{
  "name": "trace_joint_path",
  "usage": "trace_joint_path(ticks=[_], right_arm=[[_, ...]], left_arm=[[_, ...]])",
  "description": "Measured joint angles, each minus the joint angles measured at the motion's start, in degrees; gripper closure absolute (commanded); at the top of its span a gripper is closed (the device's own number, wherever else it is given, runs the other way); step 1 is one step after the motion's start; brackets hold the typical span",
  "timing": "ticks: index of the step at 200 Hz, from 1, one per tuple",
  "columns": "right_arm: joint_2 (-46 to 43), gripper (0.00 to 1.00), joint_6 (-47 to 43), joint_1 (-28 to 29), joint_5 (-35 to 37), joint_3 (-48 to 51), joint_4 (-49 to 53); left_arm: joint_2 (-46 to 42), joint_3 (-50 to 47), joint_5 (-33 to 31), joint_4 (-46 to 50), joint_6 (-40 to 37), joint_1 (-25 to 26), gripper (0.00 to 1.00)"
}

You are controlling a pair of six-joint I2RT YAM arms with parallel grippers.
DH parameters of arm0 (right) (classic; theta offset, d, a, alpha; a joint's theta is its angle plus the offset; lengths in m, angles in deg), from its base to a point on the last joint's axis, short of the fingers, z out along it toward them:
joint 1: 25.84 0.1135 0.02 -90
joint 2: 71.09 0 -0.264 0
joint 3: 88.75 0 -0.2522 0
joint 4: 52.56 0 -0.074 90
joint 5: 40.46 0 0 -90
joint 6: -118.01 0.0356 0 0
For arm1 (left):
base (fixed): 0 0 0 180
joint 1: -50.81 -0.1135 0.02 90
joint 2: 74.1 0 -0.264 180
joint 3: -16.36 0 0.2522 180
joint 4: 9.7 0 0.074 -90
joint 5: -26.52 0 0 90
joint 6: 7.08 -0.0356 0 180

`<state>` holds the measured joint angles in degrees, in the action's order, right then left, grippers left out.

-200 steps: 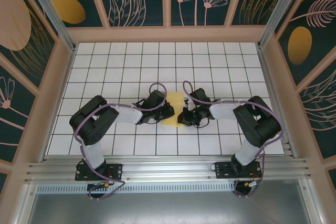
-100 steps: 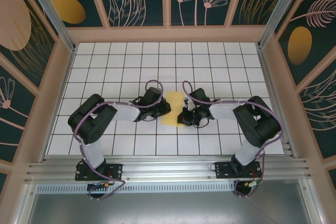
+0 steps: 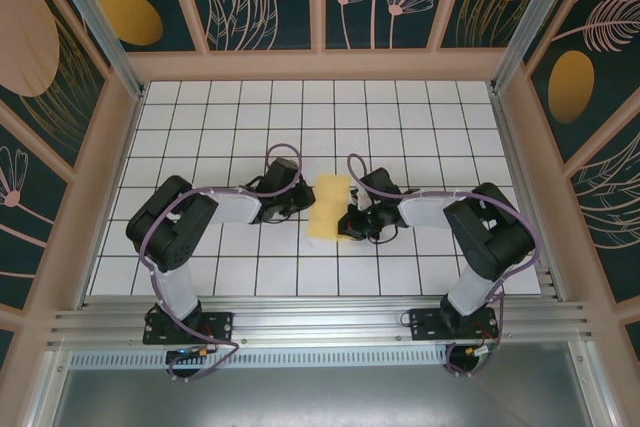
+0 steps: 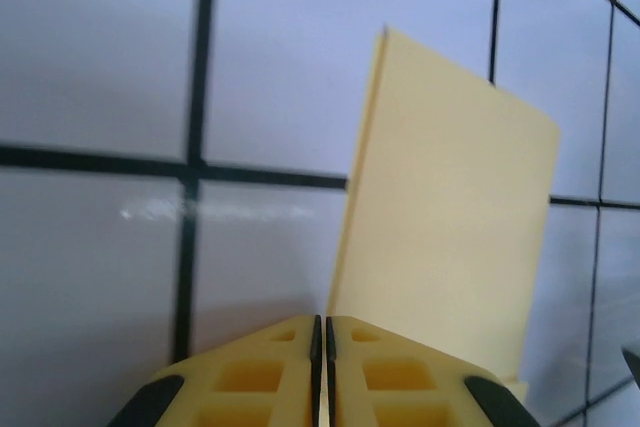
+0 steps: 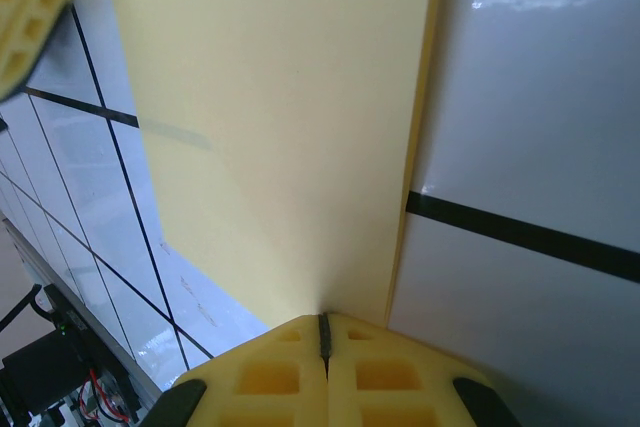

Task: Fold a paper plane with a square sheet of paper (pick it up from the middle)

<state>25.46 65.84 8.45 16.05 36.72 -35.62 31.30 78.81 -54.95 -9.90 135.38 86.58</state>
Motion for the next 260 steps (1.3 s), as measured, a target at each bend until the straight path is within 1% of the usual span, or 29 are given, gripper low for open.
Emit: trace_joint_path(ticks=[32, 60, 82, 108, 128, 153, 184, 209, 260], right_arm=[[0.0, 1.0, -0.2, -0.02, 0.0, -0.04, 0.02], [0.0, 1.0, -0.42, 0.0, 0.02, -0.2, 0.24], [0.02, 1.0, -0.42, 0.0, 0.07, -0.33, 0.5], [0.07, 1.0, -0.42, 0.0, 0.13, -0.44, 0.7], [0.11, 1.0, -0.42, 0.0, 0.11, -0.44, 0.7], [0.13, 1.0, -0.39, 0.0, 0.11, -0.46, 0.7], [0.13, 1.0, -0.42, 0.0, 0.13, -0.46, 0.7], [0.13, 1.0, -0.42, 0.0, 0.04, -0.46, 0.7], [0.09, 1.0, -1.07, 0.0, 0.07, -0.46, 0.72]], left_arm=[[0.0, 1.62, -2.01, 2.78, -1.25, -1.27, 0.85], [-0.63, 2.05, -1.27, 3.37, -1.51, -1.33, 0.83], [-3.19, 0.81, 1.92, 1.6, -1.29, -1.33, 0.85], [-4.87, -0.72, 7.13, -2.8, -0.5, -0.98, 0.85], [-3.96, -0.68, 10.14, -4.7, -0.33, 0.35, 0.85], [-0.28, 0.26, 12.48, -6.03, -0.28, 2.4, 0.86], [3.17, 0.57, 11.63, -5.57, -0.31, 2.82, 0.86], [3.21, 0.79, 10.23, -5.42, -0.37, 2.82, 0.86], [3.21, 0.79, 10.1, -5.4, -1.9, 2.82, 0.84]])
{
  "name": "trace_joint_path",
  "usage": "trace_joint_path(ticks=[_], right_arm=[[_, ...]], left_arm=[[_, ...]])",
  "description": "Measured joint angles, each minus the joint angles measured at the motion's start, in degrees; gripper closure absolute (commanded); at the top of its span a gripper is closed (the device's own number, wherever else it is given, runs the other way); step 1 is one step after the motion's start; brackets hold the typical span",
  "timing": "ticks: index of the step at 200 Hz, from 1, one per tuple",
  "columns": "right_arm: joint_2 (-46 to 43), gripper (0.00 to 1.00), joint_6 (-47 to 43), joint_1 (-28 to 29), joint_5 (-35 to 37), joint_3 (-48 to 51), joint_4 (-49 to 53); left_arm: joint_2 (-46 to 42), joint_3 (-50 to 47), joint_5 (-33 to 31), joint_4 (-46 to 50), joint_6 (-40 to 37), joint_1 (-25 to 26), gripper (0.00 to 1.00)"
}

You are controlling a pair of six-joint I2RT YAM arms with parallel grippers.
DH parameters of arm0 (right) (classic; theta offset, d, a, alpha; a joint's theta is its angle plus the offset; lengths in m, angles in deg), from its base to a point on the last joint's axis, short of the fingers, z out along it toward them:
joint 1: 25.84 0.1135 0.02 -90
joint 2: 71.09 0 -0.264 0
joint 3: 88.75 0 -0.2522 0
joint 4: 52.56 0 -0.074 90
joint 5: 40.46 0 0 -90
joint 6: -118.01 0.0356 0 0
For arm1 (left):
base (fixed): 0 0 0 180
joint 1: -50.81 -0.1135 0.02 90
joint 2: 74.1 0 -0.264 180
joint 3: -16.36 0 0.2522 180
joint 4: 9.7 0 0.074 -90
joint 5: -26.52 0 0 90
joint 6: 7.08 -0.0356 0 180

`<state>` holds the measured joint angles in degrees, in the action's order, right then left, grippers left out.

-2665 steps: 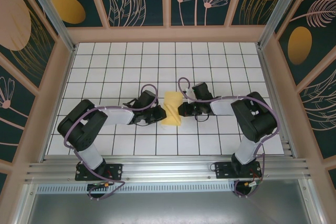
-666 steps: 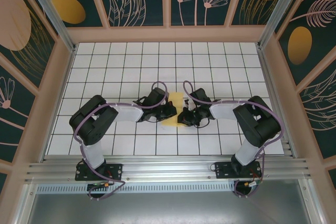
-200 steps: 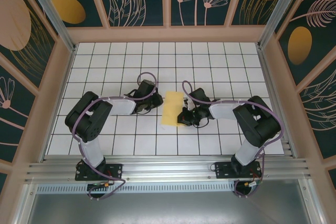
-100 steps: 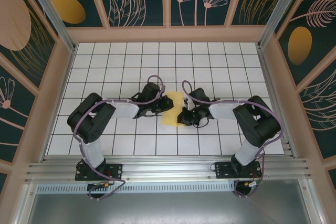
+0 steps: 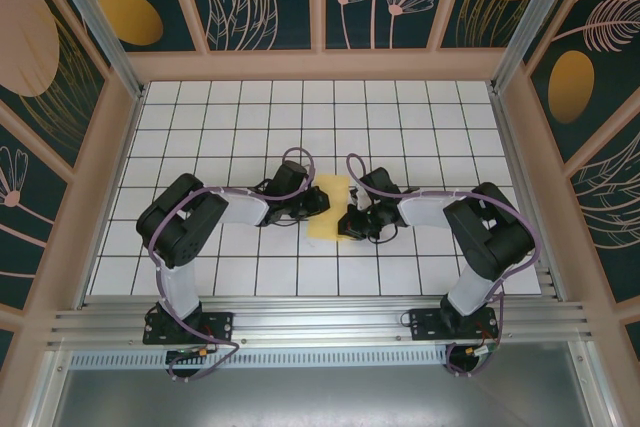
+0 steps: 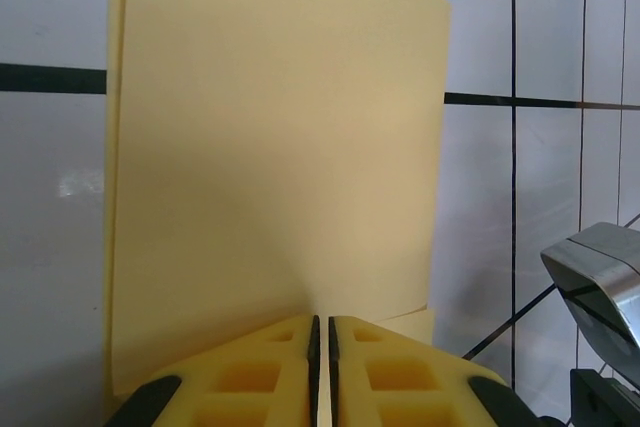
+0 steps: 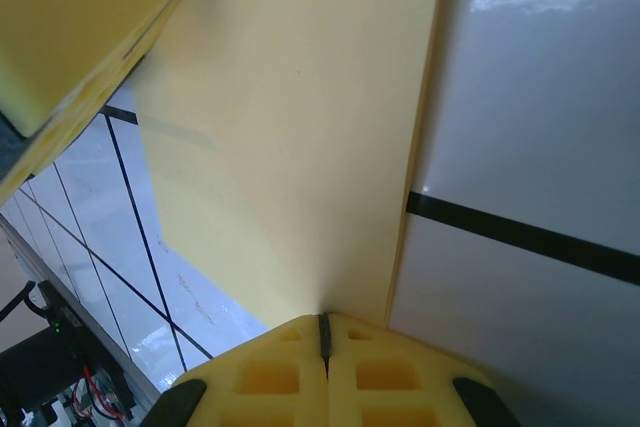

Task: Fold a paper plane with a square sheet of paper (pick it up from the middle)

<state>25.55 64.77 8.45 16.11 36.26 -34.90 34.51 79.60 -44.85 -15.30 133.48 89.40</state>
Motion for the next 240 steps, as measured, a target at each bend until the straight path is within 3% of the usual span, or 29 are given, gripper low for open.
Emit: trace_joint_path(ticks=[134, 165, 195, 240], right_arm=[[-1.86, 0.97, -0.15, 0.22, 0.33, -5.97, 5.27], [1.27, 0.97, -0.11, 0.44, -0.85, -7.39, 3.78], [4.74, 0.96, -0.04, 0.94, -1.31, -6.82, 3.3], [2.34, 0.96, 0.04, 0.96, -1.44, -2.75, -0.15]], left_arm=[[0.04, -1.38, -0.68, -3.72, -1.95, -0.98, 0.84], [0.04, -1.49, -0.66, -4.0, -1.92, -0.98, 0.84], [0.04, -1.51, -0.68, -4.0, -1.92, -0.98, 0.84], [0.04, -1.55, -0.92, -4.02, -1.9, -0.98, 0.84]])
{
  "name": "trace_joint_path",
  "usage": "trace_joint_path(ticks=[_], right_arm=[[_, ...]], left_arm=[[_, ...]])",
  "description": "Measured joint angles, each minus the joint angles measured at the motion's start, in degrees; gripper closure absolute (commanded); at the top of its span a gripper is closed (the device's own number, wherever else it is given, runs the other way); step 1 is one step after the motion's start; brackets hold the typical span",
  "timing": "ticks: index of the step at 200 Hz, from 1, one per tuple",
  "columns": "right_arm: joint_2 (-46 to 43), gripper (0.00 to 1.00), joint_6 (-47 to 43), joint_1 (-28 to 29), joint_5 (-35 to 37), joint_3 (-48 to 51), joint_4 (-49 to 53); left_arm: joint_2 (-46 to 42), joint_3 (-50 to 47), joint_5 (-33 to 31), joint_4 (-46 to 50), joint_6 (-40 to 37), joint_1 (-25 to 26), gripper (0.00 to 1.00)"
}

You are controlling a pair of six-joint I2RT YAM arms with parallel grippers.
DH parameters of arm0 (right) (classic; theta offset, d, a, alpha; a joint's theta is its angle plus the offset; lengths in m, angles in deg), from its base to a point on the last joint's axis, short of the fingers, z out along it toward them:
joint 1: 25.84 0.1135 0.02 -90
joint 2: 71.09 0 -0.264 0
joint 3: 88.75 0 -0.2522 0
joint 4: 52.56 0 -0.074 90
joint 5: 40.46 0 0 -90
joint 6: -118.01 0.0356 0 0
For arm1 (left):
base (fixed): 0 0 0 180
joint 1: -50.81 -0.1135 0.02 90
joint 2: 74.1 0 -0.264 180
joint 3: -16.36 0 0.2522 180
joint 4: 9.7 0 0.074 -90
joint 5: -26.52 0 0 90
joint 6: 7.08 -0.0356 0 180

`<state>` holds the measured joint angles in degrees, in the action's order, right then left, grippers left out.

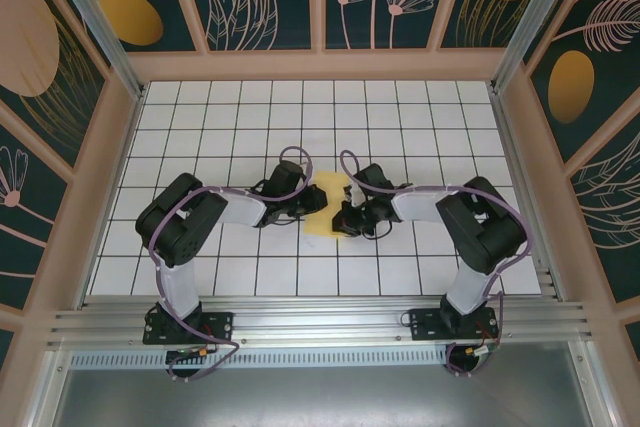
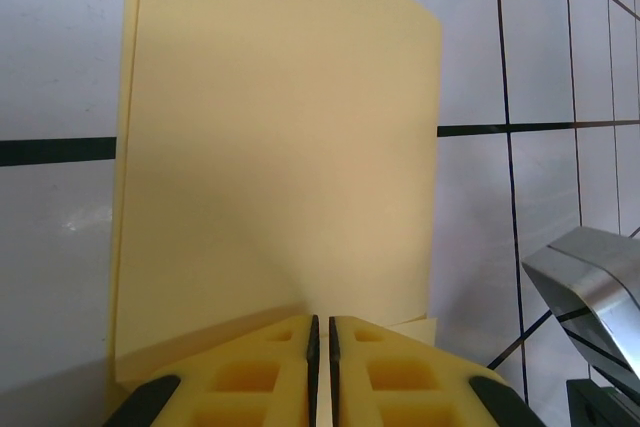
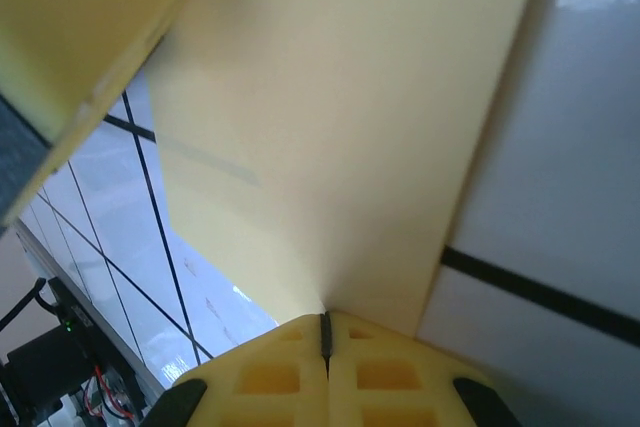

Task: Fold a paper plane with a square sheet of paper (pick it up from the middle)

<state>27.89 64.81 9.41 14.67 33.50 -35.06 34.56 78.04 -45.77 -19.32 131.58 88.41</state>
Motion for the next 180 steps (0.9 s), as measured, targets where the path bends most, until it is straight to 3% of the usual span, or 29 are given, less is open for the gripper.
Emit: trace_joint_path(ticks=[74, 122, 180], right_arm=[[-4.13, 0.94, 0.22, 0.0, -0.09, 3.37, 1.86], [-4.52, 0.94, 0.24, 0.0, 0.33, -3.06, 3.43], [2.71, 0.95, 0.11, -0.04, 0.28, -4.94, 2.03]], left_arm=[[0.0, 0.0, 0.13, -0.04, 0.33, 0.0, 0.84], [0.0, -0.15, 0.48, -0.44, 0.66, -0.11, 0.83], [0.04, -0.15, 1.2, -0.7, 1.16, -0.22, 0.8]])
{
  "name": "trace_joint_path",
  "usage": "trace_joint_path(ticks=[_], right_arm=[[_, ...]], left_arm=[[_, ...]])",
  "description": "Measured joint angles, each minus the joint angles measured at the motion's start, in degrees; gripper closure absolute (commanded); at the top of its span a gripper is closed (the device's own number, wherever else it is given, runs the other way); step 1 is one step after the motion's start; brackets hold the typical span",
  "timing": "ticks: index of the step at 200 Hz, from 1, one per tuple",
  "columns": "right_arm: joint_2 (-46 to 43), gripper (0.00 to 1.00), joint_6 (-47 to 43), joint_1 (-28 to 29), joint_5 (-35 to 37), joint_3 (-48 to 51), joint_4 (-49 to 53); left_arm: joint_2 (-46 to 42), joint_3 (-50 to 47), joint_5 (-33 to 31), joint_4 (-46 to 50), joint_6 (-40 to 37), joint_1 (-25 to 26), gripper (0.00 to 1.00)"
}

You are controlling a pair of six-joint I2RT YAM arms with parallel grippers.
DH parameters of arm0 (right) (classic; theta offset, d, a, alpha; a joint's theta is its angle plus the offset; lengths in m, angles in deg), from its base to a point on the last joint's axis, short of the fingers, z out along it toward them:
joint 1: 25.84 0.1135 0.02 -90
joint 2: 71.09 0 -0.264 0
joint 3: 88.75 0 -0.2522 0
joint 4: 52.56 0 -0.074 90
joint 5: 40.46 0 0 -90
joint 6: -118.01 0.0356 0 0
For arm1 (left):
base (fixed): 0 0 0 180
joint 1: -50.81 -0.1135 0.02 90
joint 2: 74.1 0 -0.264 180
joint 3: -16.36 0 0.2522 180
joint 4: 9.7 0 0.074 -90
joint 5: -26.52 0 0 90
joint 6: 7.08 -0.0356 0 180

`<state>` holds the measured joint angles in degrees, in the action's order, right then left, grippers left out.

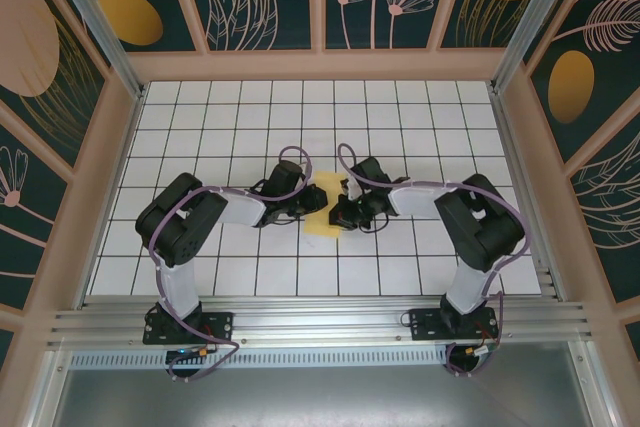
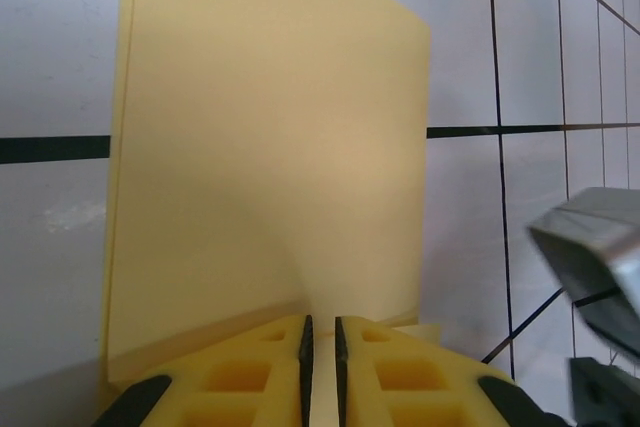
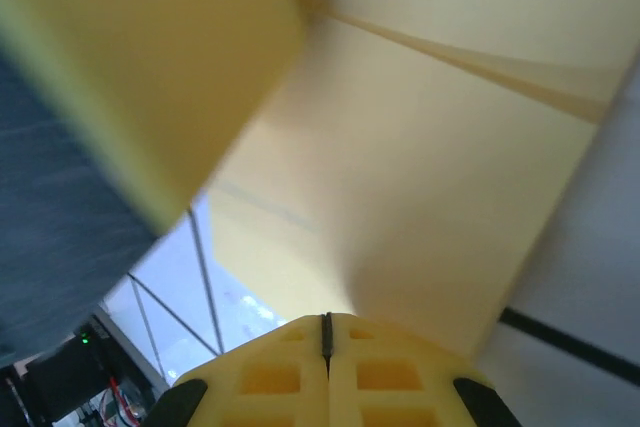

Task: Fold a paper plane with a square sheet of paper (pick it up from the middle)

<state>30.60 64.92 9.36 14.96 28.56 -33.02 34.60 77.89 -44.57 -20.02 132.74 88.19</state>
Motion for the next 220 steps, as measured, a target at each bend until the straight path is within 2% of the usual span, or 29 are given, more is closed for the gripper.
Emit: trace_joint_path(ticks=[25, 54, 78, 131, 220], right_arm=[[0.59, 0.96, -0.59, -0.17, -0.07, 0.37, 0.0], [0.44, 0.96, -0.98, -0.39, -0.52, 1.49, -1.66], [0.37, 0.96, -0.98, -0.39, -0.57, 1.68, -2.21], [0.39, 0.96, -1.03, -0.39, -0.59, 1.68, -2.21], [0.39, 0.97, -2.08, -0.5, -0.66, 1.73, -2.16]], left_arm=[[-0.02, 0.02, 0.26, -0.31, 0.04, 0.02, 0.74], [-1.18, 0.02, 0.37, 0.28, -1.09, 0.0, 0.62], [-3.61, 0.02, -0.35, 1.55, -2.25, -0.31, 0.59], [-5.29, 0.0, 0.39, 0.46, -2.23, -0.37, 0.72], [-1.49, -1.81, -0.9, -0.87, -2.25, -0.74, 0.76]])
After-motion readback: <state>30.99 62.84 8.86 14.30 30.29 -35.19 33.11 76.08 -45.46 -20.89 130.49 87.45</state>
